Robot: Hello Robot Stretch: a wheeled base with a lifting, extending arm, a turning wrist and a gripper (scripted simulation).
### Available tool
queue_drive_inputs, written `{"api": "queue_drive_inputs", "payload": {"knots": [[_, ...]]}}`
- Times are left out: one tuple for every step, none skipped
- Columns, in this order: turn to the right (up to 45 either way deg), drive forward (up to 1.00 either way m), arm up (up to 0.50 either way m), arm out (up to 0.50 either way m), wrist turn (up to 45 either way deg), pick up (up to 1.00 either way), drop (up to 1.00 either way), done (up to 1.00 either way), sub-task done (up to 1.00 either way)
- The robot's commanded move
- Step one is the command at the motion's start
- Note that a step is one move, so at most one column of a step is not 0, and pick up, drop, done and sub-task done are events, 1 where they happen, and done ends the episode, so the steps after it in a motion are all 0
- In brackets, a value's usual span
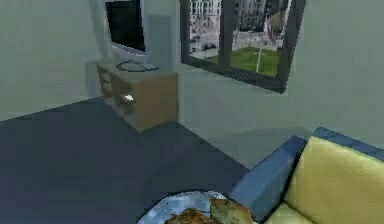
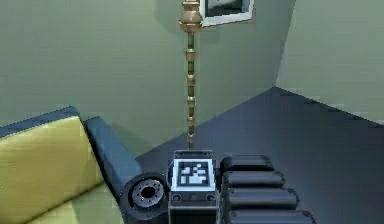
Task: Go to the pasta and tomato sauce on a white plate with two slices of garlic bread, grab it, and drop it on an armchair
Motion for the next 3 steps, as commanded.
{"api": "queue_drive_inputs", "payload": {"knots": [[-45.0, 0.00, 0.00, 0.00, 0.0, 0.00, 0.00, 0.00, 0.00], [-27.0, 0.00, 0.00, 0.00, 0.0, 0.00, 0.00, 0.00, 0.00], [45.0, 0.00, 0.00, 0.00, 0.0, 0.00, 0.00, 0.00, 0.00]]}}
